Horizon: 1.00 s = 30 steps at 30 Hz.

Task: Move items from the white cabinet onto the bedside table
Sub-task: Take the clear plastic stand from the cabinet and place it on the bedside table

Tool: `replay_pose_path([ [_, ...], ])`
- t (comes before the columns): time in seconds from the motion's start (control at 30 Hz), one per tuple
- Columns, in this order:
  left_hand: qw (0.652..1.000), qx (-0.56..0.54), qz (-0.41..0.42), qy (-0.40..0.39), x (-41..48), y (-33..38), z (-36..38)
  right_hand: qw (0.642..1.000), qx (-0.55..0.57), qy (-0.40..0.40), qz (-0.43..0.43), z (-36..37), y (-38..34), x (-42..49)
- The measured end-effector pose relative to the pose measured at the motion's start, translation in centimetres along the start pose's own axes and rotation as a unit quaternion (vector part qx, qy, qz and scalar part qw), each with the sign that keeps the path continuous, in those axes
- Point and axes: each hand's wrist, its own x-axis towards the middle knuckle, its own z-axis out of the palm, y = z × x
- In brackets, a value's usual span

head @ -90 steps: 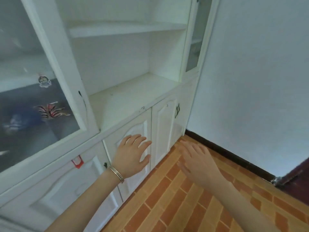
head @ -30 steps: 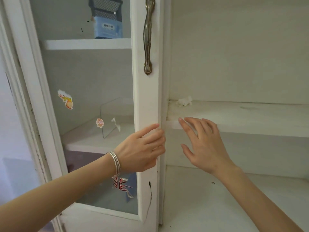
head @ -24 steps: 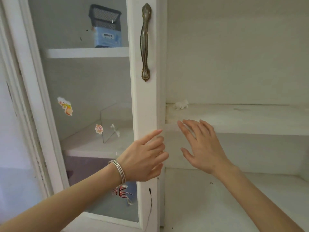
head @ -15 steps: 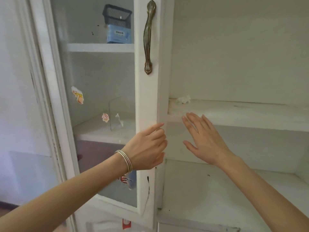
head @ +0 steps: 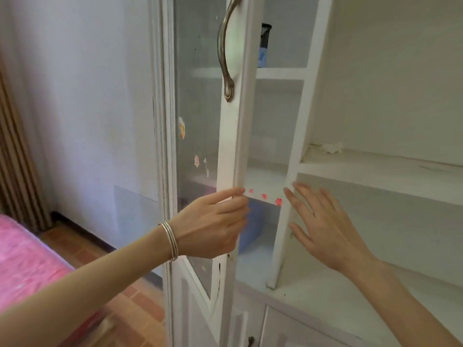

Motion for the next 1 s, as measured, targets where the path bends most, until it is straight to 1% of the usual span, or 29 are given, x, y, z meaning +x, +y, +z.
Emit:
replay_pose_path([
  [0.17, 1.000, -0.006, 0.013, 0.009, -4.8, -1.2, -3.1, 1.000, 0.006, 0.008, -0.025, -1.2, -4.7, 0.9],
  [0.4, 0.999, -0.017, 0.026, 0.028, -12.9, -4.3, -6.5, 0.999, 0.015, 0.005, -0.040, -3.0, -13.5, 2.2],
  [0.53, 0.999, 0.009, 0.031, 0.032, -16.6, -5.9, -7.8, 0.999, 0.014, 0.000, -0.038, -3.8, -18.0, 3.7],
  [0.6, 0.999, 0.019, 0.026, 0.027, -18.3, -6.4, -8.3, 0.999, 0.017, 0.003, -0.038, -4.1, -20.2, 4.5],
  [0.77, 1.000, -0.003, -0.004, 0.027, -22.1, -7.9, -9.3, 0.999, 0.007, 0.001, -0.044, -4.5, -25.1, 5.8],
  [0.87, 0.999, 0.008, -0.039, -0.003, -24.9, -9.0, -9.5, 0.999, 0.000, -0.009, -0.050, -4.4, -26.8, 6.7],
  [1.0, 0.990, 0.058, -0.096, -0.083, -28.4, -10.2, -9.1, 0.998, 0.002, -0.004, -0.061, -4.2, -28.6, 7.7],
])
